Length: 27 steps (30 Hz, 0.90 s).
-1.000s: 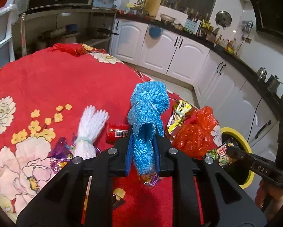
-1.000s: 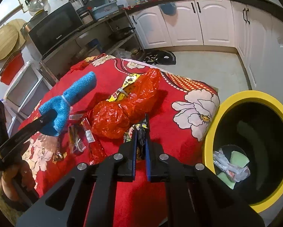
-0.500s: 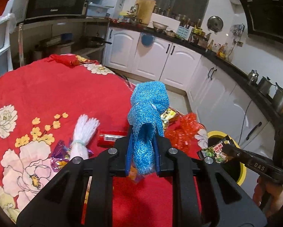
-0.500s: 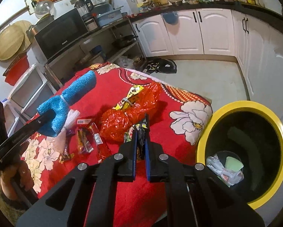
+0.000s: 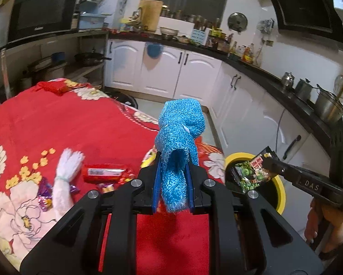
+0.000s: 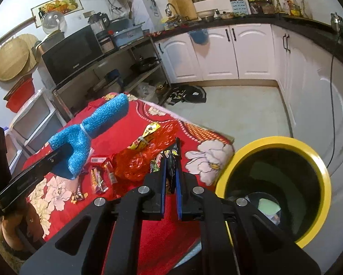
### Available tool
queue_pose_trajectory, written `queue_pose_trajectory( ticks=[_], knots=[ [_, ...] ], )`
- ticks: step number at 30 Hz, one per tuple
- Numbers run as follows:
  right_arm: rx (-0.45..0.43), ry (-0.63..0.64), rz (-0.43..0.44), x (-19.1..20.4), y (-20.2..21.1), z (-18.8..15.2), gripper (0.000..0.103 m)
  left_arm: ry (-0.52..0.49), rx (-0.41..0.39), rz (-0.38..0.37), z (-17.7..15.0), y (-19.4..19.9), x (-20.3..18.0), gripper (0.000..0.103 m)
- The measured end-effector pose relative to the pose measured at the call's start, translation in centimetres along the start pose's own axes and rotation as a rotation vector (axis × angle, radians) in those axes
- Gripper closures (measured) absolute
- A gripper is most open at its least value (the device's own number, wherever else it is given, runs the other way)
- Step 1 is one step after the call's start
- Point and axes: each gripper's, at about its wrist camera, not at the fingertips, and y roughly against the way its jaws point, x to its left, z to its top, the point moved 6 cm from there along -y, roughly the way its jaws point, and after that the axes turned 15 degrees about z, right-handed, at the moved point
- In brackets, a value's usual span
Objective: Collect trash
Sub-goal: 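Carry the blue scrubber and snack packet over the yellow bin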
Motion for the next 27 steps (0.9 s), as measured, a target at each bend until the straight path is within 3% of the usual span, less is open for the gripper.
queue_pose_trajectory(
  ticks=[27],
  knots=[
    [-0.177,-0.055,-0.157,-7.2,8.5,2.0,0.096,-0.187,0.013,-0.120,-1.0,-1.0,-12.0,0.090]
  ],
)
